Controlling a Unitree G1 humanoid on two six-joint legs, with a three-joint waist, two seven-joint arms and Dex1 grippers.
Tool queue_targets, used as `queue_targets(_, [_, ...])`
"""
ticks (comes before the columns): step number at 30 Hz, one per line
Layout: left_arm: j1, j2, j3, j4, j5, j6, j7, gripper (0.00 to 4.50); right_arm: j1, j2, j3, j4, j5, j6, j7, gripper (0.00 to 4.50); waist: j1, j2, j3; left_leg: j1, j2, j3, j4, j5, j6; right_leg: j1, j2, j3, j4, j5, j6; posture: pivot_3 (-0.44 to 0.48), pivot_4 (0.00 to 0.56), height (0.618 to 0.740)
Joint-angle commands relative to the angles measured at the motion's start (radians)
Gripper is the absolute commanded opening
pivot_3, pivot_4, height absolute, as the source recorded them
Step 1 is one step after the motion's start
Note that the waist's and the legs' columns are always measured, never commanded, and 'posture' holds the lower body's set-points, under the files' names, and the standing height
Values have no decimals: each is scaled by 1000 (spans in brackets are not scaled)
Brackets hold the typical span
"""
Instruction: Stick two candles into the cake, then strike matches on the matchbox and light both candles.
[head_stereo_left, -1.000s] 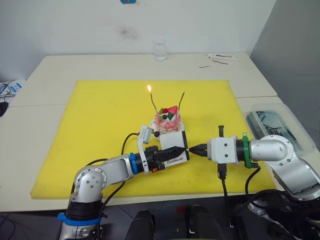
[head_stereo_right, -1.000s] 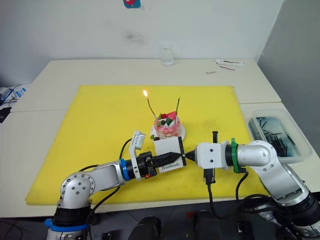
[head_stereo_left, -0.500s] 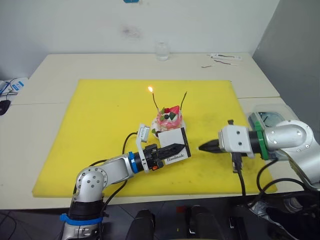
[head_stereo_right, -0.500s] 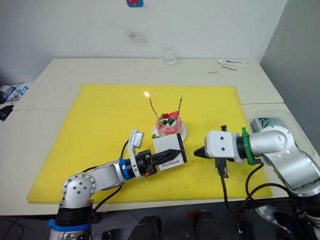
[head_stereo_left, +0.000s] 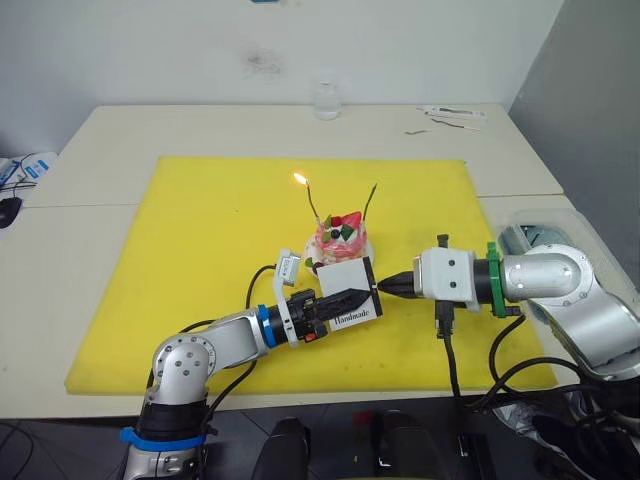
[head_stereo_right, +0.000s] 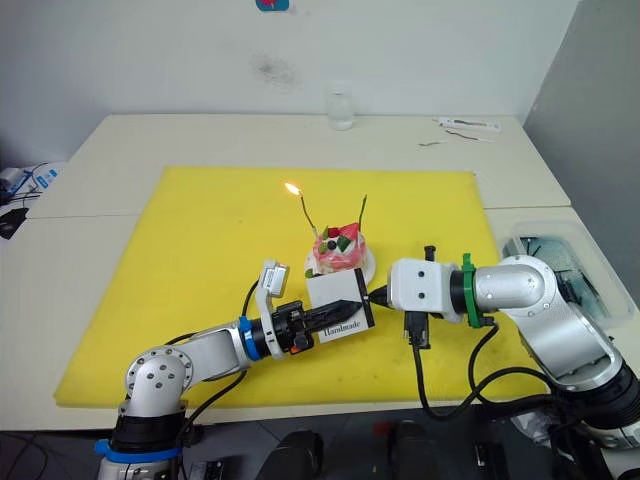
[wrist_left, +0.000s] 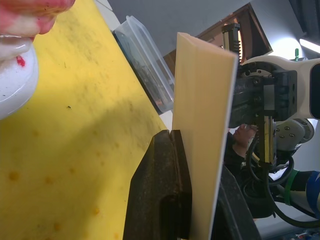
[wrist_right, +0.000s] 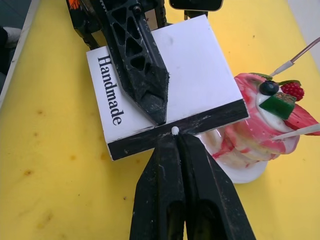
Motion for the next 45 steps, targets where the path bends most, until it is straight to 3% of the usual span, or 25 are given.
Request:
queue_targets(1, [3,4,0,-15,-8,-7,-15,0,-5,-6,12,-27,-16,-18,7,32,0,0,0,0,0,0,0,0,0,0,0,0,0,0,0,0,150,740])
queue_targets(10, [12,-6,-2,-27,-20,-14,-9,0,33,-66,82,-15,-78,-67,80,32,0,0,0,0,0,0,0,0,0,0,0,0,0,1,1,0,150,740])
queue_targets(14, [5,-40,20,-15,-42,-35,10,0,110,-177,84,-87,41,-18,244,32,3,0,0,0,0,-1,0,0,0,2,0,-2,-2,0,1,0,150,740])
queue_targets(17, [-1,-46,26,-8,-46,-40,14,0,107,-235,0,-90,131,27,299,32,-1,1,0,0,0,1,0,0,0,2,0,0,-3,1,1,0,150,740])
queue_targets(22, [13,-41,25,-14,-46,-36,19,0,21,-177,-86,8,139,28,208,32,-1,1,0,2,1,0,1,0,1,4,0,0,-2,1,1,0,150,740])
queue_targets(31, [-2,-34,1,-7,-10,-47,16,0,-48,-24,-43,-4,72,26,44,32,1,1,0,0,0,0,1,0,1,3,0,0,-4,4,5,0,150,740])
queue_targets(45, [-20,-38,-6,-2,-3,-49,7,0,-35,-17,1,-4,-13,11,13,32,1,1,0,1,0,0,1,0,1,3,0,0,-4,3,4,0,150,740])
